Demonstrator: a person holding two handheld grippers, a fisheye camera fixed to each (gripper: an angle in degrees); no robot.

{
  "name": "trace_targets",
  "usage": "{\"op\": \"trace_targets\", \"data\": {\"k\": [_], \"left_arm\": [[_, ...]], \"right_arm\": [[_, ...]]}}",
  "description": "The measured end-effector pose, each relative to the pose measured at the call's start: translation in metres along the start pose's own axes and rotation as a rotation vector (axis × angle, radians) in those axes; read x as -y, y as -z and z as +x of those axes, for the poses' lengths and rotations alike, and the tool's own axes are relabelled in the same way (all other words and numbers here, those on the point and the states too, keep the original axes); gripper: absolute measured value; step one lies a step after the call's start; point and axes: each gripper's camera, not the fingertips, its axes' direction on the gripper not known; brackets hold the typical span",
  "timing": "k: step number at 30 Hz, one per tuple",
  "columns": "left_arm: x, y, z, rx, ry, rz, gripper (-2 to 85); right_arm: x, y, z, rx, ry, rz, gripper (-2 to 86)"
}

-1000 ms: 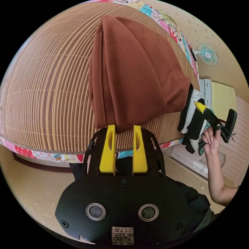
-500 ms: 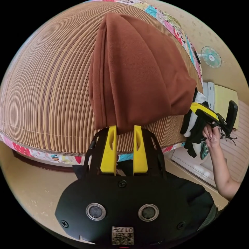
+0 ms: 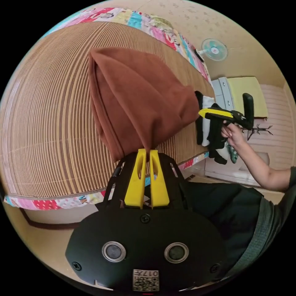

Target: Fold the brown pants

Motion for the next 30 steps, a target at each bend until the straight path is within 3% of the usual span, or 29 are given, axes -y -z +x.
{"op": "trace_targets", "data": {"k": [5, 6, 8, 10, 12, 16, 19, 22, 25, 29, 30], "left_arm": [[-0.036, 0.08, -0.002, 0.028, -0.162, 0.155, -0.6], [-0.039, 0.072, -0.017, -0.04, -0.123, 0.128, -0.4], [-0.041, 0.041, -0.031, -0.008, -0.056, 0.06, 0.0], [-0.045, -0.009, -0.05, 0.072, 0.024, -0.071, 1.3], [-0.049, -0.026, -0.069, 0.022, 0.121, -0.1, 2.9], [-0.061, -0.015, -0.096, -0.116, 0.24, -0.038, 6.4], [-0.067, 0.027, -0.084, -0.012, 0.241, 0.079, 9.6], [-0.065, 0.071, -0.071, 0.002, 0.248, 0.249, 10.0], [-0.041, 0.073, -0.058, -0.073, 0.185, 0.289, 10.0], [-0.002, 0.027, -0.032, -0.009, 0.02, 0.146, 7.9], [0.006, 0.001, -0.032, 0.067, 0.01, 0.034, 3.8]], "right_arm": [[-0.05, 0.026, 0.04, 0.058, -0.165, 0.143, 0.8], [-0.054, 0.016, 0.044, 0.084, -0.178, 0.126, 0.8], [-0.06, -0.037, 0.049, 0.147, -0.242, 0.035, 0.9], [-0.058, -0.075, 0.039, 0.113, -0.23, -0.051, 1.1], [-0.056, -0.099, 0.03, 0.077, -0.228, -0.1, 1.3], [-0.065, -0.111, 0.048, 0.059, -0.335, -0.169, 1.8], [-0.078, -0.077, 0.064, 0.123, -0.387, -0.035, 1.5], [-0.071, -0.043, 0.061, 0.177, -0.348, 0.099, 0.9], [-0.048, -0.024, 0.037, 0.169, -0.233, 0.208, 0.7], [-0.005, -0.068, 0.003, 0.123, -0.097, 0.143, 0.6], [0.001, -0.084, -0.001, 0.093, -0.081, 0.094, 0.7]]}}
